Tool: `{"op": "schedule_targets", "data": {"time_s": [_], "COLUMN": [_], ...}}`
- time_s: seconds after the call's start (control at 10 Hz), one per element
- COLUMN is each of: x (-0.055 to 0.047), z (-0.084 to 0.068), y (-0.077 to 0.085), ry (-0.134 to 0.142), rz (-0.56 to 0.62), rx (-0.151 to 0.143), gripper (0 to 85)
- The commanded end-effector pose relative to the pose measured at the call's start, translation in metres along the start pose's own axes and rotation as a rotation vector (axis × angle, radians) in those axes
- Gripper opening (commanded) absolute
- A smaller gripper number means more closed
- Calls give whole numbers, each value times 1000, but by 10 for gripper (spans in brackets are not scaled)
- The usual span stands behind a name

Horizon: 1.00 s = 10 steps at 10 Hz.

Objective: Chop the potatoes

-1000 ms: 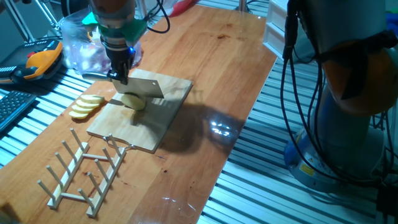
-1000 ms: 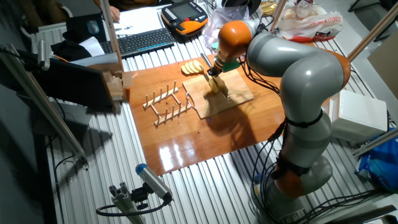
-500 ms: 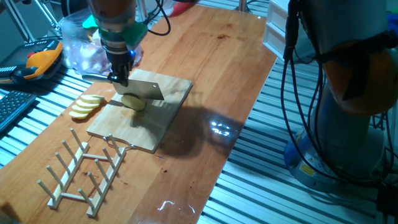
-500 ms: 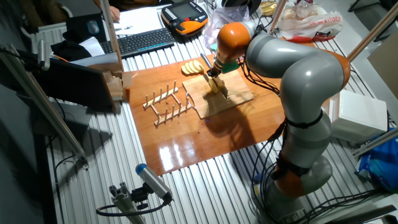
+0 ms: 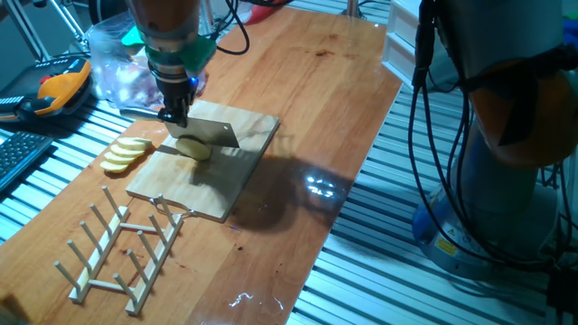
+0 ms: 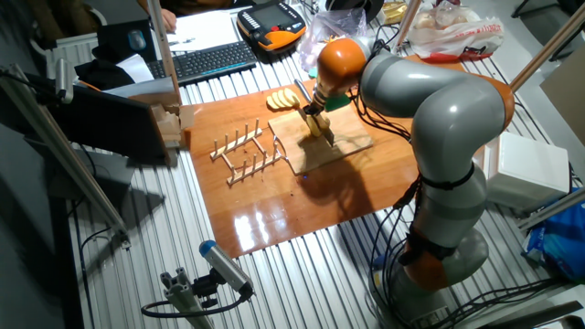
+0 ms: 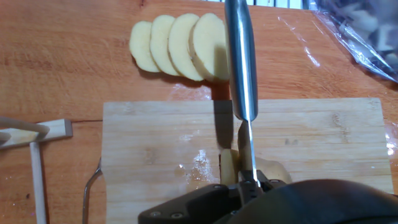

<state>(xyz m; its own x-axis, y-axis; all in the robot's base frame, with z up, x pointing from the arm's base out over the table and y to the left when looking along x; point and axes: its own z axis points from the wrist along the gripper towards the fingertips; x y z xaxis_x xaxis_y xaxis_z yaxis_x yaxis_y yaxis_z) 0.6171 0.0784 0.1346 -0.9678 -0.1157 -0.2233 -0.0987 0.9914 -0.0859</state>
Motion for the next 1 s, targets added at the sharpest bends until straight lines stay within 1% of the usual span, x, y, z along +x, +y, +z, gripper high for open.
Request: {"op": "schedule_targets", "data": {"time_s": [0.0,0.2,0.4,0.9], "x": [1,3,4,7], "z": [1,3,7,16], "y": [1,2,1,0], "ry": [-1,-3,-10,-7], "rz": [-1,0,-2,-7], "rx": [6,7,8,-4], "gripper": [0,0,0,0]}}
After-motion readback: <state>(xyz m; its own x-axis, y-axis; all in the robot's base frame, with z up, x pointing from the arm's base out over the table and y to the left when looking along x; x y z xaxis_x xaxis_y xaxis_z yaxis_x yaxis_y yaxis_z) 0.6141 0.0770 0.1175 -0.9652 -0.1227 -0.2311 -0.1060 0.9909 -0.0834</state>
